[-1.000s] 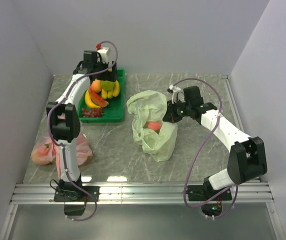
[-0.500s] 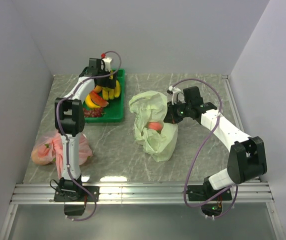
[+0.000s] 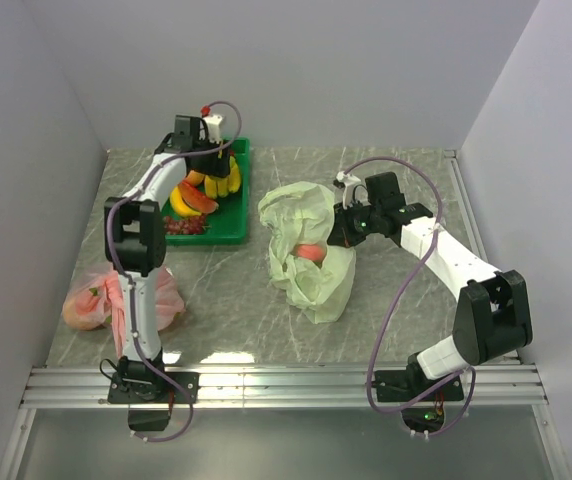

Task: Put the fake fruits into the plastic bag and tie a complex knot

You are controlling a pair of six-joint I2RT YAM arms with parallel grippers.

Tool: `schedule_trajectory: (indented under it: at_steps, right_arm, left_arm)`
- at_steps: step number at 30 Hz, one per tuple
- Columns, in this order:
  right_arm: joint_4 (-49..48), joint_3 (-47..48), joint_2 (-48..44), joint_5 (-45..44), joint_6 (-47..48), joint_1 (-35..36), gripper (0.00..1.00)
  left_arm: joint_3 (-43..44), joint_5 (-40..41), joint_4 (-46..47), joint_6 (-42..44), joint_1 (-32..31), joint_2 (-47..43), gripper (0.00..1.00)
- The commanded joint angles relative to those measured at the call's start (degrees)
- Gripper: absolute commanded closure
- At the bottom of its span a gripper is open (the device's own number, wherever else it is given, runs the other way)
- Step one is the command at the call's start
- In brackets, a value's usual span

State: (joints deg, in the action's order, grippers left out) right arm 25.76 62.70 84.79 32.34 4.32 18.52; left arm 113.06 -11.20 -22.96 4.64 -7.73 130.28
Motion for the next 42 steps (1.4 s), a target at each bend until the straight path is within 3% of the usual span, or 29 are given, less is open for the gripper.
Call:
schedule_trajectory:
  at_steps: [1, 5, 11, 18, 22, 23, 27, 32, 38, 42]
  right_arm:
    - [0.08, 3.13, 0.28, -0.43, -0.62, 0.37, 1.00]
    - [-0.01, 2.96, 0.11, -0.52, -1.24, 0.37, 1.00]
    - [-0.71, 2.61, 0.19, -0.26, -2.21, 0.37, 1.00]
    - [-0.27, 3.31, -0.50, -0.43, -2.38, 0.37, 1.00]
    - [0.34, 3.49, -1.12, -1.13, -1.51, 0.37, 1.00]
    - [0.43, 3.40, -1.38, -1.31, -1.33, 0.37, 1.00]
    - [0.69, 2.96, -1.56, -1.93, -0.63, 0.46, 1.00]
    - [0.87, 2.78, -1.65, -2.63, 0.52, 0.28, 1.00]
    - [0.70, 2.61, -1.56, -3.24, 1.31, 0.28, 1.00]
    - [0.78, 2.69, -1.83, -3.33, 1.92, 0.28, 1.00]
  left_arm:
    - [-2.56, -9.23, -0.59, -1.74, 0.17, -14.50, 0.49]
    - [-11.16, -20.24, -0.77, -3.49, -0.01, -26.46, 0.53]
    - [-20.84, -29.04, -1.38, -6.23, -4.13, -39.99, 0.55]
    - [-28.59, -26.86, -0.24, -0.69, -20.28, -44.32, 0.53]
    - [-30.96, -26.51, 0.72, -1.22, -24.52, -41.43, 0.51]
    - [-31.23, -25.98, 1.07, -1.22, -25.31, -40.90, 0.50]
    - [-31.67, -23.78, 1.78, -1.13, -27.95, -37.82, 0.25]
    - [-28.52, -22.81, -1.99, 0.36, -28.05, -35.10, 0.01]
    - [-27.27, -20.01, -1.49, -0.50, -26.91, -37.54, 0.01]
    - [-27.54, -21.23, 3.17, -10.16, -16.49, -39.66, 0.02]
